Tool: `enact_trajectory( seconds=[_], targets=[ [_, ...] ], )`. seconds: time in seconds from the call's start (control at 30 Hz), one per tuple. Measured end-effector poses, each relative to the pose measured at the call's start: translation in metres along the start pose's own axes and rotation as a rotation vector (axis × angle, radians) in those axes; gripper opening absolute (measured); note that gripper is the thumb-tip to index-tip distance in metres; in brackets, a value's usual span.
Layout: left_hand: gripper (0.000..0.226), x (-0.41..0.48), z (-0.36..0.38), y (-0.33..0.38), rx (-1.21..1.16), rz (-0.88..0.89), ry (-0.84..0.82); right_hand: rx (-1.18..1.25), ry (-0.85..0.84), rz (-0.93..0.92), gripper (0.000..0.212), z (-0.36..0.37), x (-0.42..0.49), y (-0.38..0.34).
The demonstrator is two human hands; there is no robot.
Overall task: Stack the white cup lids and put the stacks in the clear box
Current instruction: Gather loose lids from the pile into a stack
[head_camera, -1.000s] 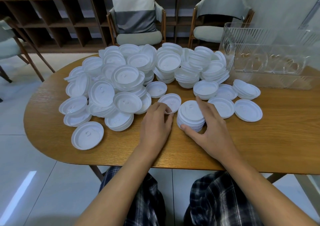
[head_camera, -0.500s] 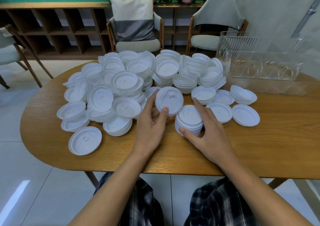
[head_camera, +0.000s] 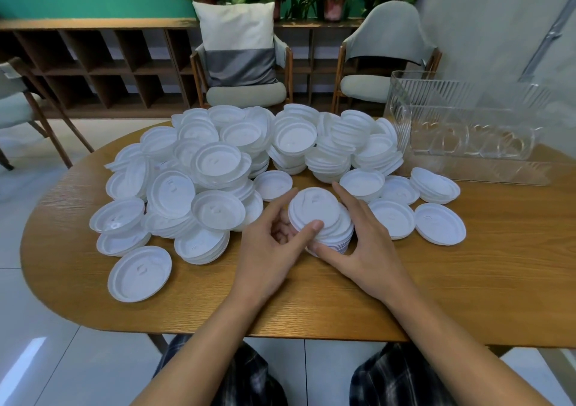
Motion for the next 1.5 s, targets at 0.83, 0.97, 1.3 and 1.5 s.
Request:
enact_trajectory(
  seconds=[0.83, 0.97, 1.3, 1.5],
  targets=[
    [0.052, 0.014, 0.007, -0.002, 0.385, 0.170, -0.171, -0.002, -0.046, -0.014, 0.100, 0.004, -0.001, 0.007],
    [0.055, 0.019, 0.008, -0.007, 0.494, 0.203, -0.110, -0.009, -0.015, -0.006, 0.099, 0.002, 0.003, 0.005],
    [0.081, 0.034, 0.014, -0.007, 0.670, 0.025, -0.093, -0.039, -0.047, -0.014, 0.097, -0.005, 0.011, 0.010],
    [0.058, 0.030, 0.014, -0.010, 0.722, -0.019, -0.086, -0.025, -0.009, -0.002, 0.096, -0.004, 0.009, 0.013]
  ],
)
Point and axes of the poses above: each hand's wrist, its own x-axis towards the middle knuckle, its own z-axis out of the palm, y = z × x, the point moved 3 cm from there along x, towards the middle knuckle, and after that the axes turned 5 degrees about -y, right-handed, at the moved point
